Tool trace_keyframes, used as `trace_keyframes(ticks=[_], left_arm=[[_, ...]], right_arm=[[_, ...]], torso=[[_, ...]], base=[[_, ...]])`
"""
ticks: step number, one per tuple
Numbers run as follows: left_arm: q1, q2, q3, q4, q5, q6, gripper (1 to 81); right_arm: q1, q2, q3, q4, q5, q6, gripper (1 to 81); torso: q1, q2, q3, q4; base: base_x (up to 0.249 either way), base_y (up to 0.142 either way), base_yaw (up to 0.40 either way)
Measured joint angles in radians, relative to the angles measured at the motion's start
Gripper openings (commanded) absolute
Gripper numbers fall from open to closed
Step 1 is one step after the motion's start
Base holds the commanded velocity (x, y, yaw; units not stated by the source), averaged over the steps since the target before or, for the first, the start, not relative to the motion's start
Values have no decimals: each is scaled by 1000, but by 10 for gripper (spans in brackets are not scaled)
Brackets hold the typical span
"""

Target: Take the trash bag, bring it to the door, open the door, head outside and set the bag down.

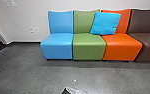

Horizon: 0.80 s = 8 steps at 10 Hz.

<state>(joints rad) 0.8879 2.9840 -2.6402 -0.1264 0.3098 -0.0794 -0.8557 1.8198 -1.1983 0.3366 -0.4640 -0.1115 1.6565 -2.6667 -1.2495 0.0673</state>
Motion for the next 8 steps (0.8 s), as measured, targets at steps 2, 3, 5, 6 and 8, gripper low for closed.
trace_keyframes(ticks=[2,3,5,6,8], left_arm=[[3,0,0,3,-1,0,811],[3,0,0,3,-1,0,811],[7,-3,-2,10,3,-1,10],[11,-9,-2,10,1,0,10],[13,-6,-2,10,0,0,10]], right_arm=[[0,0,0,0,0,0,811],[0,0,0,0,0,0,811],[0,0,-1,-1,0,0,811],[0,0,-1,-1,0,0,811],[0,0,-1,-1,0,0,811]], torso=[[0,0,0,0],[0,0,0,0],[0,0,0,0],[0,0,0,0],[0,0,0,0]], base=[[0,0,0],[0,0,0],[0,0,0],[0,0,0],[0,0,0]])
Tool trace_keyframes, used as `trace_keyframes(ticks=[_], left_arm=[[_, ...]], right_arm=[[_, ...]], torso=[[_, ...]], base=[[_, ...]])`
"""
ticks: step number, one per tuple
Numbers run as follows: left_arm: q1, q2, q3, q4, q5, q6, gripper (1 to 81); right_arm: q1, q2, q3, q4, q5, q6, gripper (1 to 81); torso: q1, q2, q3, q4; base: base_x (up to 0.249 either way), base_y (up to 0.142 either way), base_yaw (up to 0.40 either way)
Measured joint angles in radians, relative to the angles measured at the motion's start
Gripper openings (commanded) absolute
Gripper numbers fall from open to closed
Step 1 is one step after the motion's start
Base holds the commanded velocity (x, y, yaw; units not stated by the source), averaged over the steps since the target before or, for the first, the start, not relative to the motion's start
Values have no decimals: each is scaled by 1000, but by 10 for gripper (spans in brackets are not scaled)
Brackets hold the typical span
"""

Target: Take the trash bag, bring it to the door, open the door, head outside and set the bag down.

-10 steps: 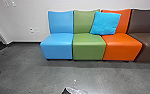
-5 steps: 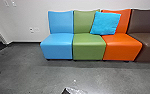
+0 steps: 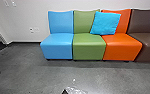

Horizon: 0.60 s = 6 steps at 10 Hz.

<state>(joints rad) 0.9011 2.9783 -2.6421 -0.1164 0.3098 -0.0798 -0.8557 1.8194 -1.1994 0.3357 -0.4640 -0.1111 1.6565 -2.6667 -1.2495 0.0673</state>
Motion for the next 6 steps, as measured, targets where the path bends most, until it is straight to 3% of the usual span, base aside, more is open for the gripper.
trace_keyframes(ticks=[4,6], left_arm=[[9,3,-3,-4,-3,-3,10],[19,2,-1,-3,15,-4,10]], right_arm=[[0,1,-3,0,0,0,811],[0,1,-6,0,1,0,811]], torso=[[-5,9,0,0],[-40,65,0,0]], base=[[0,0,0],[0,0,0]])
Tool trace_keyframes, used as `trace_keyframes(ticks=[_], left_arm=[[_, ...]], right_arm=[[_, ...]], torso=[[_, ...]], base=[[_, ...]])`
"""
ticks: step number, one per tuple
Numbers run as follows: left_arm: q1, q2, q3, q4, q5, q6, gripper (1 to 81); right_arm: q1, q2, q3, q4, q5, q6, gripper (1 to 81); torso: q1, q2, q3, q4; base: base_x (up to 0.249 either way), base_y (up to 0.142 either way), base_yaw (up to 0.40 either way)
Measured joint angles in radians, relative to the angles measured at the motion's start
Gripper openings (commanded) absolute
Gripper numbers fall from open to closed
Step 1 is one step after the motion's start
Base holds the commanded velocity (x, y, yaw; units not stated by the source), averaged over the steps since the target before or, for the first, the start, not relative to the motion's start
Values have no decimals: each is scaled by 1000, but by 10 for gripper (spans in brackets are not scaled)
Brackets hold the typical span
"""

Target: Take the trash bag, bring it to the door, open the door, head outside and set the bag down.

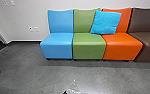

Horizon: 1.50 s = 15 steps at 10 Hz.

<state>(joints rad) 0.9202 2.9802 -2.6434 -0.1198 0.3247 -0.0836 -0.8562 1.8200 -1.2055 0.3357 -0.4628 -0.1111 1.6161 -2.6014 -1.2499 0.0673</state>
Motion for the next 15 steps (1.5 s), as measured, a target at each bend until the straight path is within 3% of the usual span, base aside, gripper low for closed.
trace_keyframes(ticks=[4,9,15], left_arm=[[3,-34,50,-1,16,0,10],[1,-130,209,-47,18,0,10],[16,-205,283,-82,51,-1,10]], right_arm=[[-34,35,-31,0,18,0,811],[-105,89,-72,0,45,-1,811],[-201,166,-153,1,83,-5,811]], torso=[[-82,133,19,0],[-189,298,185,0],[-323,502,393,0]], base=[[0,0,0],[0,0,0],[0,0,0]])
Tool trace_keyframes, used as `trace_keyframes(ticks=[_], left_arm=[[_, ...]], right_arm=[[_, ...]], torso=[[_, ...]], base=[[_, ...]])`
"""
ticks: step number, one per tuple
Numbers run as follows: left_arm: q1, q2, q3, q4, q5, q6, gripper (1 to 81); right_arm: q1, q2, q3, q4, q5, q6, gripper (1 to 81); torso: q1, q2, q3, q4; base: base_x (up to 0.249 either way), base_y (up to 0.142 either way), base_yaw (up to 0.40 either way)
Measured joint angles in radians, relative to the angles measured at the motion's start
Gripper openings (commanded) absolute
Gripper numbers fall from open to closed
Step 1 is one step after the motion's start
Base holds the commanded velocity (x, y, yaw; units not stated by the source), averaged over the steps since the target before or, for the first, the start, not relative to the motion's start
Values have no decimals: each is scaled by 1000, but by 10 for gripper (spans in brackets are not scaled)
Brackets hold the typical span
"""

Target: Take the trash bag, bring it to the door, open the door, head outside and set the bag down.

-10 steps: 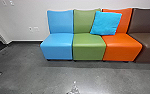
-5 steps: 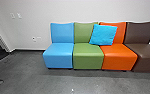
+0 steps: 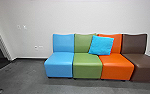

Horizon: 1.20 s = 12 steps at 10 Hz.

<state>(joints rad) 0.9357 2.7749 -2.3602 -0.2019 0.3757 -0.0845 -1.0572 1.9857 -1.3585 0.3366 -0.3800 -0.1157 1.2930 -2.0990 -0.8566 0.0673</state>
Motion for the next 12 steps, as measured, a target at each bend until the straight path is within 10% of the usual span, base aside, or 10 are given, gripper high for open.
trace_keyframes(ticks=[9,12], left_arm=[[47,-261,257,-4,12,0,10],[99,-281,280,-6,10,0,10]], right_arm=[[-127,73,-70,2,104,-3,811],[-176,115,-116,3,135,-5,811]], torso=[[-188,295,74,0],[-247,384,163,0]], base=[[0,0,0],[0,0,0]])
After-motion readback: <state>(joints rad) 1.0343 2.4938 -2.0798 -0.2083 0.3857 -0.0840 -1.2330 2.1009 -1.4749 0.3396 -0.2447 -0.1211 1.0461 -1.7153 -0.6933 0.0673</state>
